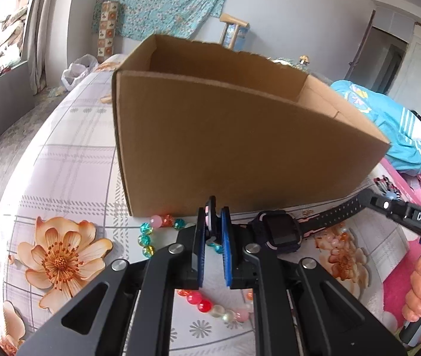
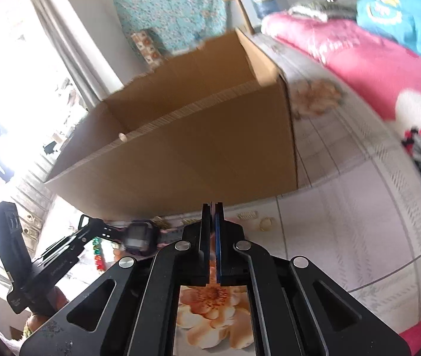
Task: Organize jewelry
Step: 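Lift the smartwatch with the right tool and carry it over the box, then lower the smartwatch into the box and open the right tool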
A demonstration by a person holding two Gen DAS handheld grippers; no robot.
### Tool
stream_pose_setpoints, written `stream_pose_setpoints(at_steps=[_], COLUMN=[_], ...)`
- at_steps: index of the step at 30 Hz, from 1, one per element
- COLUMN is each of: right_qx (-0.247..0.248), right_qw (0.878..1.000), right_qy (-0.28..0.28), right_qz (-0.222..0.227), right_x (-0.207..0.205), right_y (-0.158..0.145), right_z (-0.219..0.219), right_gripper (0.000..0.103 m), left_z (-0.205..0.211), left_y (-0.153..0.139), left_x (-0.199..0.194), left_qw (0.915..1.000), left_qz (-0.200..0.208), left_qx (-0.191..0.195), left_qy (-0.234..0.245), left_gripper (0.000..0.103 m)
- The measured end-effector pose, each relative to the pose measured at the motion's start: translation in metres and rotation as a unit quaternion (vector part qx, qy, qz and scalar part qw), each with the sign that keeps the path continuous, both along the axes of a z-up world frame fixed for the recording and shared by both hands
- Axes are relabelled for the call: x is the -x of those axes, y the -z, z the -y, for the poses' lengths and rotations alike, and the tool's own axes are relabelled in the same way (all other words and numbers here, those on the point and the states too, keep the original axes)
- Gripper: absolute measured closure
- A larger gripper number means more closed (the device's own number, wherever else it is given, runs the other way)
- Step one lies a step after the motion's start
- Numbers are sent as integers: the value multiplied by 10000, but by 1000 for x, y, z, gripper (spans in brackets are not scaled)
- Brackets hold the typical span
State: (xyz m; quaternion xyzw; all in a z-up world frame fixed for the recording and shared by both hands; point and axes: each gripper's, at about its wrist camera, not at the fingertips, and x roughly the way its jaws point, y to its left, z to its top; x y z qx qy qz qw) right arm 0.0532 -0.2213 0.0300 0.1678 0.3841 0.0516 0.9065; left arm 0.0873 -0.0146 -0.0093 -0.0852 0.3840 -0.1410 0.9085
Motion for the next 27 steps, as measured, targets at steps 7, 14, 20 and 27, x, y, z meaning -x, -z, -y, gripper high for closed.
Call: stream_pose_setpoints(at_steps=[7, 14, 20, 27], right_qx=[473, 666, 457, 473], right_qw=[9966, 9887, 9915, 9939], right_qy=[-270, -613, -884, -877], right_qz=[613, 1194, 844, -481], right_x=[30, 25, -69, -182], right_y=[-49, -109, -133, -90], right_z=[-16, -29, -19, -4], right_gripper=[102, 102, 102, 102], left_z=[1, -11, -17, 13], left_y=[-36, -104, -135, -104], left_x=[24, 25, -59, -160], left_qw=[9991, 9947, 9963, 9928], left_qz=[362, 758, 159, -767], left_qx=[18, 312, 307, -229], left_qy=[196, 616, 791, 889], left_gripper=[94, 94, 94, 94])
